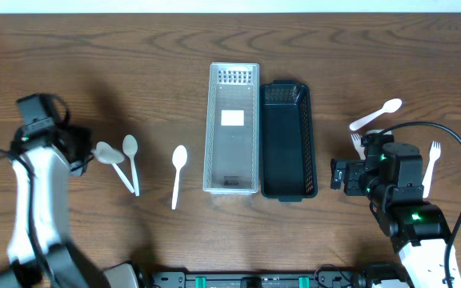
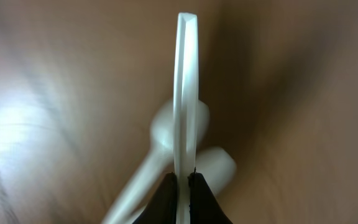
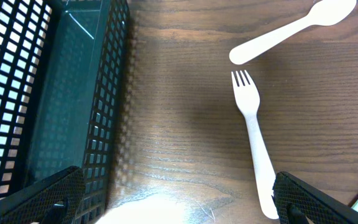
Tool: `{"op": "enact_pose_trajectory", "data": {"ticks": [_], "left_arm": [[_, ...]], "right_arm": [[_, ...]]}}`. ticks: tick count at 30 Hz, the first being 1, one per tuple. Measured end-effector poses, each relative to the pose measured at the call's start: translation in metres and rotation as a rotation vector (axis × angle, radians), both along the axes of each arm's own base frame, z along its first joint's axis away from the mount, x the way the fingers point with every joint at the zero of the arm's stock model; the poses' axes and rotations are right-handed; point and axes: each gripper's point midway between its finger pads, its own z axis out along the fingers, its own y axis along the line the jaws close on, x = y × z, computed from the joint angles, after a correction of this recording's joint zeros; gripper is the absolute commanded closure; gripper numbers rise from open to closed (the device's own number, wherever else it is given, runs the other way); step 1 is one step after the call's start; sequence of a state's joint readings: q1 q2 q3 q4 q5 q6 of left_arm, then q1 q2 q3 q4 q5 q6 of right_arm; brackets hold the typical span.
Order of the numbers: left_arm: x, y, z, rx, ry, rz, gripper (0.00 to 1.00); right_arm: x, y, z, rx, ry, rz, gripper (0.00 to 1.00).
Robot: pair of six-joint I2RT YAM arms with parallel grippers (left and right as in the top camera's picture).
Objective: Pack container
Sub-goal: 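Carry the spoon with the left gripper into the white basket and release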
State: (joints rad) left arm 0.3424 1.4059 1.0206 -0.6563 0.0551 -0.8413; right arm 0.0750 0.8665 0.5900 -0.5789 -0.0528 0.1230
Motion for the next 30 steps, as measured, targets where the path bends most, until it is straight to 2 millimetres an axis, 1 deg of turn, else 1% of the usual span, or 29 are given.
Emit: {"op": "enact_pose_trajectory", "data": {"ticks": [1,2,5,7,9,11,12,16,19,21,25,26,27,30], "left_arm": [[0.003,-0.014,0.016,0.028,-0.039,-0.075,0.94],[0.007,-0.033,0.032,0.060,-0.079,-0.176,0.94],[0.009,-0.085,0.067,0.129,-0.176,-0.428,0.94],[0.006,-0.121,0.086,0.171,-0.238,-0.595,0.94],[0.000,-0.155,0.098,0.194,-0.283,-0.736,0.94],[-0.005,-0.184,0.104,0.202,-0.309,-0.853,0.94],[-0.007,-0.199,0.106,0.206,-0.316,-0.908,0.94],[-0.008,-0.242,0.104,0.244,-0.302,-1.086,0.94],[0.000,-0.266,0.100,0.283,-0.267,-1.191,0.94],[0.009,-0.280,0.098,0.304,-0.245,-1.250,0.94],[0.031,-0.293,0.090,0.346,-0.183,-1.327,0.94],[0.039,-0.297,0.084,0.361,-0.163,-1.350,0.94],[0.042,-0.298,0.081,0.368,-0.155,-1.361,0.94],[0.050,-0.302,0.059,0.382,-0.096,-1.405,0.94]], "right_arm": [[0.000,0.000,0.000,0.000,0.000,0.000,0.01],[0.000,0.000,0.000,0.000,0.000,0.000,0.01],[0.000,0.000,0.000,0.000,0.000,0.000,0.01],[0.000,0.000,0.000,0.000,0.000,0.000,0.01],[0.000,0.000,0.000,0.000,0.000,0.000,0.01],[0.000,0.000,0.000,0.000,0.000,0.000,0.01],[0.000,0.000,0.000,0.000,0.000,0.000,0.01],[0.000,0.000,0.000,0.000,0.000,0.001,0.01],[-0.001,0.000,-0.001,0.000,0.005,0.000,0.01],[-0.002,0.000,-0.002,-0.001,0.011,0.000,0.01],[-0.003,0.000,-0.002,-0.001,0.014,0.000,0.01],[-0.003,0.000,-0.002,-0.001,0.015,0.000,0.01],[-0.003,0.000,-0.002,-0.001,0.014,0.000,0.01],[-0.003,0.000,-0.002,-0.001,0.015,0.000,0.01]]}}
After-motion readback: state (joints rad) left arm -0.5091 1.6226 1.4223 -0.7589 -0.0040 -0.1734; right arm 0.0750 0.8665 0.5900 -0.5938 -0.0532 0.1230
